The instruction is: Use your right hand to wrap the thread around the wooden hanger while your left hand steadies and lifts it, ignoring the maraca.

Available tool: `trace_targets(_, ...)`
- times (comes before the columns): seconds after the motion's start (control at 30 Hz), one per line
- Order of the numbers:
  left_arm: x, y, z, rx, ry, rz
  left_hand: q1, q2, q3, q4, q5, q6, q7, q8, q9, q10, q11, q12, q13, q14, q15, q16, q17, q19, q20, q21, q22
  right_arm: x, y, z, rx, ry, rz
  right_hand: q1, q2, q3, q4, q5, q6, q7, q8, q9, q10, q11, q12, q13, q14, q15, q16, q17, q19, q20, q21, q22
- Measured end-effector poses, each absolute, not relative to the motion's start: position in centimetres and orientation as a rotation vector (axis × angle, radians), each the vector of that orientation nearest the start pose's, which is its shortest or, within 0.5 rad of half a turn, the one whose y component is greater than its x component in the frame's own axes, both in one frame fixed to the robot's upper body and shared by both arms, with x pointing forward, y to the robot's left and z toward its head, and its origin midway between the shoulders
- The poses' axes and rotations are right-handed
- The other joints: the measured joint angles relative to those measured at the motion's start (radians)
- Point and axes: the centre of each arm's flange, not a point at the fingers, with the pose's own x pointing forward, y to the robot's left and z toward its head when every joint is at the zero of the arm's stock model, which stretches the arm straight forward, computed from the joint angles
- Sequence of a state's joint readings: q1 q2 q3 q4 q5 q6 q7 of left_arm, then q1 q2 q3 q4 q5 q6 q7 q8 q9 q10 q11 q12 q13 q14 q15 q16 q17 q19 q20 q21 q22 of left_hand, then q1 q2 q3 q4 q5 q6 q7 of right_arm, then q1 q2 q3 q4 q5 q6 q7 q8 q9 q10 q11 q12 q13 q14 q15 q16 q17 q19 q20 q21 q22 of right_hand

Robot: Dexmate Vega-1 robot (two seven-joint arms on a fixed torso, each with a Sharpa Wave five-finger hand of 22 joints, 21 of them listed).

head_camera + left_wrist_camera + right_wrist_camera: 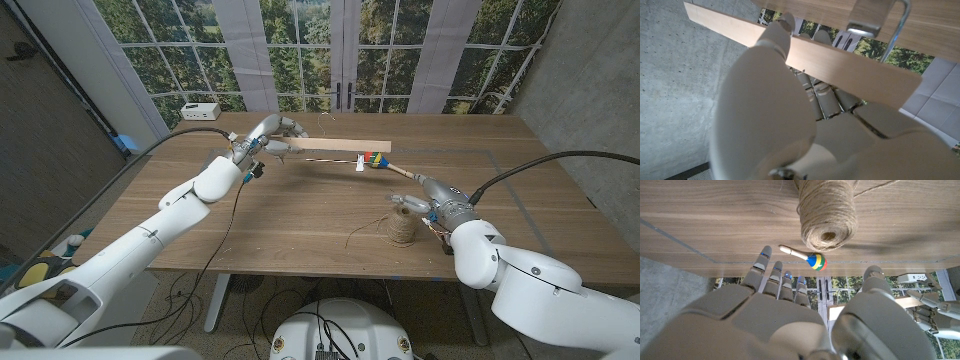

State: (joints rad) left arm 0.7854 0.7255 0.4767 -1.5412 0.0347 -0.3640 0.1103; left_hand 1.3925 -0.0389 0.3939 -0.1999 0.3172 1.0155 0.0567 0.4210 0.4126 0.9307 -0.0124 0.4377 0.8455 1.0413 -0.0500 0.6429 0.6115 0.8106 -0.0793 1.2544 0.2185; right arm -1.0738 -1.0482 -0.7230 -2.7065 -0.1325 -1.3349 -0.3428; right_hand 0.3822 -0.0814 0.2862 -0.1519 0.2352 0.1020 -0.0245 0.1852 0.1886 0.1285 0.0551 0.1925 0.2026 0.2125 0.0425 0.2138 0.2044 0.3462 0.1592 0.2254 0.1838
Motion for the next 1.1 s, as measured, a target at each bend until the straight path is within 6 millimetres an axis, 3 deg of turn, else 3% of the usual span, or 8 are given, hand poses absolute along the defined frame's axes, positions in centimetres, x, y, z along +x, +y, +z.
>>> trace_targets(0.47,58.7,24.2,4.3,0.802,-0.928,-0.195,0.000,0.000,0.005,-0.005,-0.002,0.000,0.000,0.000,0.000,0.000,0.000,-0.005,0.009,0.000,0.000,0.000,0.000,-0.004,-0.004,0.000,0.000,41.9,-17.7,-9.9,-1.212,-0.063,-0.022,0.099,0.006,0.005,-0.013,0.031,0.005,-0.116,0.008,0.002,0.012,-0.023,0.004,0.000,0.040,-0.026,0.013,0.000,0.071,-0.007,0.020,0.000)
trace_targets(0.57,58.5,24.3,4.3,0.800,-0.931,-0.193,0.000,0.000,0.009,-0.009,-0.002,0.000,0.000,0.000,0.003,0.000,0.000,-0.009,0.009,0.000,0.000,0.000,0.000,-0.004,-0.003,0.000,0.000,43.1,-16.0,-11.3,-1.159,-0.037,0.028,0.150,0.029,0.015,-0.009,0.045,0.031,-0.152,0.021,0.005,0.046,-0.036,0.022,0.004,0.106,-0.050,0.046,0.009,0.125,-0.022,0.038,0.003)
trace_targets(0.63,58.4,24.2,4.2,0.799,-0.933,-0.193,0.000,0.000,0.010,-0.010,-0.002,0.002,-0.001,0.000,0.007,0.000,0.000,-0.009,0.009,0.000,0.000,0.000,0.000,-0.004,-0.004,0.000,0.000,43.2,-15.4,-11.3,-1.148,-0.041,0.050,0.210,0.083,0.023,-0.001,0.054,0.148,-0.162,0.059,0.006,0.170,-0.043,0.069,0.014,0.241,-0.078,0.115,0.041,0.195,-0.071,0.059,0.005)
trace_targets(0.7,58.3,24.2,4.2,0.800,-0.933,-0.194,0.000,0.000,0.010,-0.010,-0.004,0.007,-0.001,0.000,0.007,0.000,0.000,-0.012,0.009,0.000,0.000,0.000,0.000,-0.004,-0.003,0.000,-0.002,43.1,-14.9,-10.7,-1.180,-0.078,0.076,0.290,0.126,0.026,-0.004,0.054,0.332,-0.142,0.111,0.009,0.342,-0.052,0.147,0.036,0.454,-0.094,0.247,0.120,0.321,-0.138,0.141,0.036)
trace_targets(0.8,58.2,24.3,4.1,0.799,-0.931,-0.187,0.000,0.000,0.013,-0.013,-0.005,0.008,0.001,0.000,0.007,0.000,0.000,-0.015,0.009,0.000,0.000,0.000,0.000,-0.004,-0.003,0.000,-0.006,43.0,-14.2,-12.2,-1.129,-0.055,0.091,0.400,0.049,0.065,-0.019,0.017,0.642,-0.047,0.167,0.020,0.658,-0.062,0.312,0.107,0.709,-0.081,0.523,0.303,0.482,-0.231,0.345,0.157)
trace_targets(0.93,58.0,24.4,4.0,0.800,-0.928,-0.179,0.000,0.000,0.013,-0.013,-0.006,0.013,-0.001,-0.004,0.007,0.000,0.000,-0.016,0.009,0.003,0.003,0.000,0.000,-0.004,-0.003,0.000,-0.009,42.6,-14.6,-13.3,-1.140,-0.059,0.059,0.506,-0.056,0.073,-0.017,-0.014,0.799,0.045,0.178,0.036,0.821,-0.019,0.424,0.195,0.763,-0.026,0.695,0.302,0.521,-0.243,0.547,0.280)
trace_targets(1.07,57.8,24.4,3.9,0.801,-0.928,-0.175,0.000,0.000,0.013,-0.013,-0.006,0.013,-0.001,-0.008,0.008,0.000,0.000,-0.020,0.014,0.005,0.005,0.000,0.000,-0.004,-0.004,0.009,-0.014,42.1,-14.9,-11.3,-1.216,-0.182,-0.056,0.529,-0.079,0.047,0.000,-0.011,0.829,0.075,0.178,0.037,0.847,-0.003,0.444,0.219,0.764,-0.025,0.698,0.302,0.521,-0.243,0.605,0.303)
trace_targets(1.1,57.8,24.4,3.9,0.801,-0.928,-0.175,0.000,0.000,0.013,-0.013,-0.006,0.013,-0.001,-0.008,0.008,0.002,0.002,-0.020,0.014,0.005,0.005,0.000,0.000,-0.005,-0.005,0.010,-0.014,42.1,-15.8,-12.6,-1.227,-0.161,-0.089,0.533,-0.083,0.041,0.004,-0.007,0.844,0.071,0.174,0.037,0.852,-0.002,0.444,0.214,0.761,-0.029,0.682,0.302,0.521,-0.243,0.615,0.305)
